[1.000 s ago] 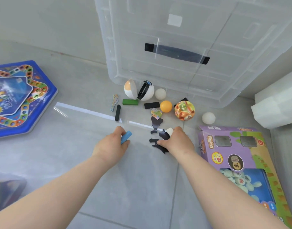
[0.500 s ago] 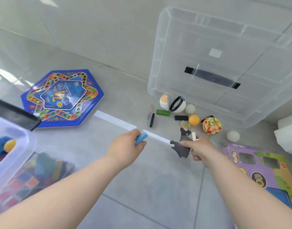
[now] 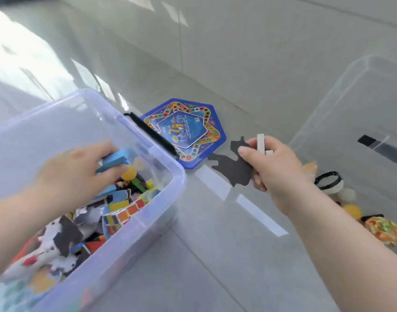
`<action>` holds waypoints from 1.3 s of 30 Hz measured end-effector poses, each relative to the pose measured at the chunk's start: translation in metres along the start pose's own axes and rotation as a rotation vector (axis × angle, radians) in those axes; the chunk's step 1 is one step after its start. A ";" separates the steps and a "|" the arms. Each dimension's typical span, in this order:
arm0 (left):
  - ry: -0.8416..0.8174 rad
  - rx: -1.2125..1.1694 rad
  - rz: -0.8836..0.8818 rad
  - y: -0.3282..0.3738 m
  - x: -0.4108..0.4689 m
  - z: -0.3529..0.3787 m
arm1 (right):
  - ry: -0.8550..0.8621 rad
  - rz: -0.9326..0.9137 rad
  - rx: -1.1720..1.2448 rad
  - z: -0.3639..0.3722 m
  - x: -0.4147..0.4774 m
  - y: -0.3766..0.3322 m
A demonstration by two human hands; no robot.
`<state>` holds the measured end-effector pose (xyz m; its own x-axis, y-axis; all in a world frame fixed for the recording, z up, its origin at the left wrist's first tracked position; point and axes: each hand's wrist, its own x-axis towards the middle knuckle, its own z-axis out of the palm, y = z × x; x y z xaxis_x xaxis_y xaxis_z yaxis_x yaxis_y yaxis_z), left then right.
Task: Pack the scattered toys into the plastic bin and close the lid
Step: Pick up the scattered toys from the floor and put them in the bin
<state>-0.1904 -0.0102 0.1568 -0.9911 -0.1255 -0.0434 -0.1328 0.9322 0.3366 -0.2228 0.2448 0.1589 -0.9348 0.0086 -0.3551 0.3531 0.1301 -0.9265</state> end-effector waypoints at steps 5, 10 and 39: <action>-0.038 0.061 -0.265 -0.066 -0.015 0.031 | -0.229 -0.189 -0.102 0.095 0.000 -0.026; -0.094 -0.051 -0.267 -0.085 -0.014 0.037 | -0.287 -0.288 -0.305 0.138 0.000 -0.030; -0.641 -0.080 0.475 0.172 -0.027 0.195 | 0.275 0.200 -0.981 -0.173 0.005 0.203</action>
<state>-0.1871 0.2200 0.0327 -0.7527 0.5209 -0.4026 0.2802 0.8068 0.5201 -0.1624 0.4423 -0.0100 -0.8824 0.3292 -0.3361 0.4318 0.8502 -0.3012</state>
